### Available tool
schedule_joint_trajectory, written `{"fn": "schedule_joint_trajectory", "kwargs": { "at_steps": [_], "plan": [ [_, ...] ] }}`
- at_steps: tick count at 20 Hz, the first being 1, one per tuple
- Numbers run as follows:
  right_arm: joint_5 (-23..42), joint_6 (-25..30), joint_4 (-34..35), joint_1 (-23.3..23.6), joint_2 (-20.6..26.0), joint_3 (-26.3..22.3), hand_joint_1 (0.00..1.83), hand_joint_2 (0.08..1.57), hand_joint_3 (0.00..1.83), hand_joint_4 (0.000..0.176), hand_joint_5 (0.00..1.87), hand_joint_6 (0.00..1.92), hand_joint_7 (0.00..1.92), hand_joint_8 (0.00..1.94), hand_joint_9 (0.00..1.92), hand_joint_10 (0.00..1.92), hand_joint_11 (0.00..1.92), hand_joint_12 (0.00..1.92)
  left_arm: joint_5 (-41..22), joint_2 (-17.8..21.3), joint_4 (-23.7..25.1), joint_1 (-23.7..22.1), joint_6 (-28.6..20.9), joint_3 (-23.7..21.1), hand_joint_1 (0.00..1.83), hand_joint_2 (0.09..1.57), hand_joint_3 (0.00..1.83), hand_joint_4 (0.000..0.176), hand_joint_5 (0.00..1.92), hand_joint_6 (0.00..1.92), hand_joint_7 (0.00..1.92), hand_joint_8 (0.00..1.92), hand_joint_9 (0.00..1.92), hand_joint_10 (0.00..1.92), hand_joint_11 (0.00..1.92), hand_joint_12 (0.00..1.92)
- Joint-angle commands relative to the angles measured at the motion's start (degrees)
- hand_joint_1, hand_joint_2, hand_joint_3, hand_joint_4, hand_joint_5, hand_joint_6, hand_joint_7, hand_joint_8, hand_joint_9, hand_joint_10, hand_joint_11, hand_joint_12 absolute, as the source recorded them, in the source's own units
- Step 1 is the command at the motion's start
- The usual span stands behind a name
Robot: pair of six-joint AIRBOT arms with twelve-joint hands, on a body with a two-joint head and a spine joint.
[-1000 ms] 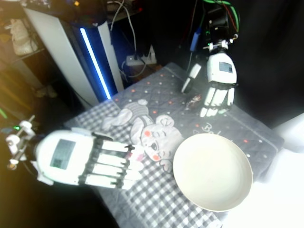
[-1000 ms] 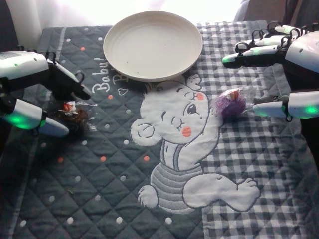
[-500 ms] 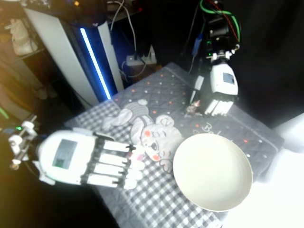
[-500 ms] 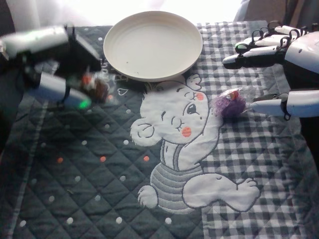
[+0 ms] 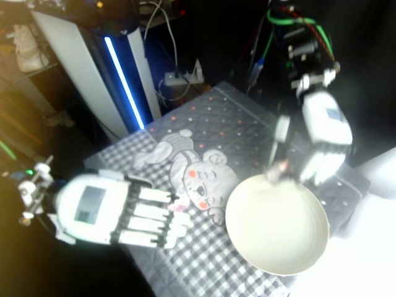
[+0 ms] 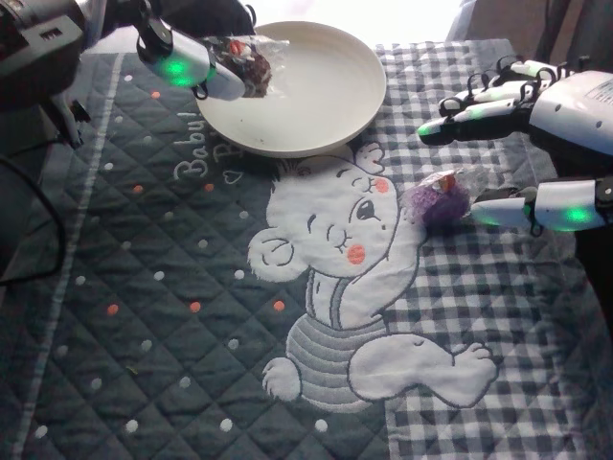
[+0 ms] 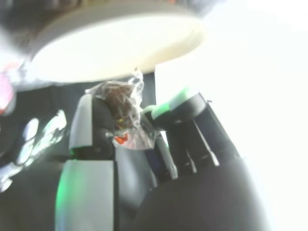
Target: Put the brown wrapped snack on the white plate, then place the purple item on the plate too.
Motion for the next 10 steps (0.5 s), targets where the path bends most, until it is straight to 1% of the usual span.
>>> {"fn": "schedule_joint_trajectory", "kwargs": {
  "at_steps": [1,2,3,4,5,6,7,8,9,10],
  "plan": [
    [6.7,0.5,1.5,0.6,-0.2,0.2,0.75,1.13,0.00,0.112,0.45,0.00,0.33,0.00,0.32,0.00,0.00,0.96,-4.8,0.2,-0.4,-1.3,-0.2,0.6,1.05,1.00,0.00,0.010,0.83,0.31,0.70,0.74,0.64,1.22,0.58,1.72],
    [6.8,0.6,1.5,0.6,-0.2,0.2,0.75,1.13,0.00,0.114,0.45,0.00,0.33,0.00,0.31,0.00,0.00,0.95,-4.9,0.4,-0.1,-1.3,-0.2,0.4,1.01,0.98,0.00,0.031,0.76,0.07,0.71,0.44,0.61,0.99,0.48,1.57],
    [6.8,0.6,1.5,0.6,-0.2,0.2,0.72,1.12,0.00,0.113,0.44,0.00,0.34,0.00,0.32,0.00,0.00,0.95,-5.4,0.8,-0.1,-1.1,-0.2,-0.1,0.97,0.94,0.00,0.064,0.64,0.01,0.66,0.27,0.49,1.06,0.37,1.57],
    [6.8,0.8,1.5,0.7,-0.3,0.2,0.74,1.11,0.00,0.111,0.44,0.00,0.34,0.00,0.32,0.00,0.00,0.96,-6.1,1.5,-0.1,-0.6,-0.3,-1.2,0.93,0.94,0.00,0.091,0.55,0.00,0.60,0.11,0.49,0.82,0.33,1.41],
    [6.8,0.8,1.5,0.7,-0.4,0.2,0.75,1.08,0.00,0.134,0.38,0.00,0.29,0.00,0.29,0.00,0.00,0.94,-6.8,2.2,-0.2,0.0,-0.3,-2.2,0.92,0.92,0.00,0.092,0.51,0.01,0.53,0.03,0.53,0.47,0.31,1.15],
    [6.8,0.8,1.3,0.7,-0.7,0.3,0.79,1.05,0.00,0.148,0.35,0.00,0.26,0.00,0.27,0.00,0.00,0.91,-7.5,2.9,-0.2,0.7,-0.3,-3.3,0.91,0.91,0.00,0.105,0.47,0.01,0.49,0.01,0.58,0.23,0.29,1.04],
    [6.8,0.8,1.2,0.7,-0.8,0.3,0.82,1.03,0.00,0.161,0.31,0.00,0.23,0.00,0.25,0.00,0.00,0.87,-8.2,3.3,-0.2,1.2,-0.3,-4.0,0.95,0.90,0.00,0.123,0.45,0.00,0.43,0.00,0.56,0.08,0.24,0.94],
    [6.8,0.8,1.2,0.7,-0.9,0.3,0.85,1.01,0.00,0.173,0.30,0.00,0.24,0.01,0.26,0.01,0.00,0.86,-9.4,4.2,-0.3,2.1,-0.3,-5.4,0.97,0.89,0.00,0.135,0.45,0.00,0.40,0.00,0.52,0.03,0.20,0.90],
    [6.8,0.8,1.2,0.8,-0.9,0.3,0.84,1.00,0.00,0.175,0.29,0.00,0.22,0.00,0.25,0.00,0.00,0.83,-10.8,5.4,-0.5,3.0,-0.3,-6.8,0.98,0.87,0.00,0.126,0.45,0.00,0.39,0.00,0.48,0.01,0.22,0.84],
    [6.8,0.8,1.1,1.0,-0.9,0.4,0.86,0.99,0.00,0.174,0.28,0.02,0.22,0.00,0.23,0.01,0.00,0.46,-12.7,7.1,-0.5,4.2,-0.3,-9.1,0.95,0.90,0.00,0.104,0.46,0.00,0.39,0.00,0.49,0.00,0.27,0.79]
  ]
}}
